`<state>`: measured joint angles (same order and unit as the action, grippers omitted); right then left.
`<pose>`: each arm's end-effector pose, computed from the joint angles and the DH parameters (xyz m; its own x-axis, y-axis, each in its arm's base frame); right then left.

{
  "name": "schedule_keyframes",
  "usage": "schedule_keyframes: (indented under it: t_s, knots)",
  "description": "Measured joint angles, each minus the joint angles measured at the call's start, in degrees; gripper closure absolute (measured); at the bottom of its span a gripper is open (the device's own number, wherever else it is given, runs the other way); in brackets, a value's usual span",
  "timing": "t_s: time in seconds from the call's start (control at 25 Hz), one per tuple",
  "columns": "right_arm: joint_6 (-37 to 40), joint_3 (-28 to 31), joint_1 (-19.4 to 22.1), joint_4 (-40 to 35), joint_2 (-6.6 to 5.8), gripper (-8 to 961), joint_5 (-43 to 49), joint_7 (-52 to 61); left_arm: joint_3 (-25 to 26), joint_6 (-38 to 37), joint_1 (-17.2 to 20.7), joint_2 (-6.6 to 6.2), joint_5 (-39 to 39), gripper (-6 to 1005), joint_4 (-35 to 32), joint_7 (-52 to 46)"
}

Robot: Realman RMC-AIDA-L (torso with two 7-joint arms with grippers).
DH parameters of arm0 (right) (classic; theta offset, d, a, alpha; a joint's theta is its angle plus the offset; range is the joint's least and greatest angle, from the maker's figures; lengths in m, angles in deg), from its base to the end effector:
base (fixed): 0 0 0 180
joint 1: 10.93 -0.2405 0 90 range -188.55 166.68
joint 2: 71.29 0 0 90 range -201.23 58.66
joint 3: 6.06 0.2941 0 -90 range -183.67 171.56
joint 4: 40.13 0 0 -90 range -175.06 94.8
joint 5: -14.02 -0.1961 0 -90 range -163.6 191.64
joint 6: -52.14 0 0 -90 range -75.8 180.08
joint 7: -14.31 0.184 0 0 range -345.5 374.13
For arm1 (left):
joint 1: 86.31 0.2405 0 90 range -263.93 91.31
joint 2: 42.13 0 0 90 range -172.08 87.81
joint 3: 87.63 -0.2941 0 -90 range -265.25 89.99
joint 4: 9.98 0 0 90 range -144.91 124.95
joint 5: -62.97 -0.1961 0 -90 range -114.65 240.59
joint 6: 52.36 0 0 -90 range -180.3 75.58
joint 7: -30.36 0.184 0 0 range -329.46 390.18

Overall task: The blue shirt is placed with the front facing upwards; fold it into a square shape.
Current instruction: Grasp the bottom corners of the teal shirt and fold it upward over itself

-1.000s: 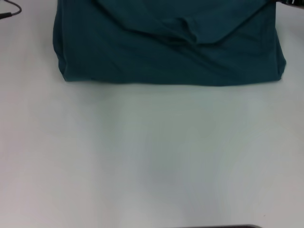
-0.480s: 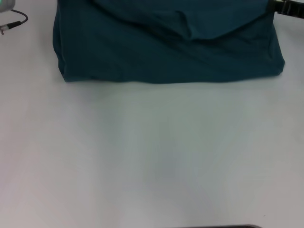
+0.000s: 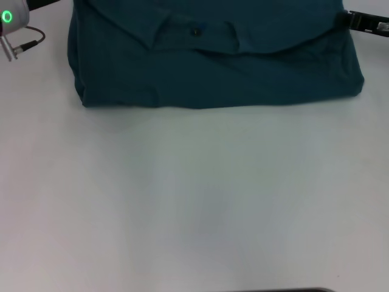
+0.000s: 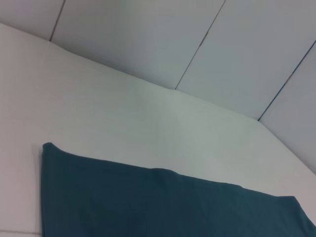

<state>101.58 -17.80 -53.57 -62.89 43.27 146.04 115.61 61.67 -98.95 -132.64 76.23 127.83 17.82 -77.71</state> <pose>0.3463 0.4670 -0.0051 0.3958 -0.6067 -0.6894 -0.9141 -0.1881 -0.3592 -0.2639 0.5012 -0.0259 0.3975 0.5460 0.7374 0.9152 -0.2941 -0.2755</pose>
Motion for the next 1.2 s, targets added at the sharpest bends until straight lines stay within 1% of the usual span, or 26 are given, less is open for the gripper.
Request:
schedule_keyframes:
  t_s: [0.12,0.4,0.52,0.64,0.68,0.84,0.96,1.08,1.2]
  knots:
    - [-2.42,-0.81,-0.06,0.0,0.77,870,-0.06,-0.15,-0.27,1.3,0.36,1.16,0.7,945,0.1,0.68]
    - [-6.65,-3.57,-0.77,0.06,2.08,861,-0.19,-0.99,-0.6,2.88,0.51,2.1,0.4,880,-0.19,1.63]
    - [-8.2,-4.33,-0.95,0.04,2.6,857,-0.19,-1.33,-1.3,3.79,0.95,2.51,0.35,831,-0.16,2.17]
    - [-9.93,-4.53,-0.74,-0.17,2.82,743,-0.72,-1.67,-1.88,4.91,1.31,2.56,0.33,782,-0.15,2.26]
    - [-10.07,-4.53,-0.48,-0.25,2.84,706,-1.57,-2.35,-2.57,5.75,2.02,2.58,0.39,766,-0.01,2.2]
    - [-9.39,-4.53,1.02,-0.59,2.88,540,-6.59,-6.97,-2.28,6.02,2.99,2.58,0.67,701,0.6,2.08]
    - [-7.86,-4.53,2.37,-0.74,2.8,406,-10.04,-9.57,-2.25,5.13,4.65,2.84,1.64,567,2.61,1.86]
    - [-4.79,-4.51,3.61,-1.32,2.48,372,-11.09,-10.53,-2.31,1.25,6.85,3.36,2.42,434,5.77,1.84]
    - [0.95,-4.36,5.65,-3.99,2.4,337,-11.28,-10.24,-2.49,-6.64,9.29,3.37,2.52,334,9.03,1.83]
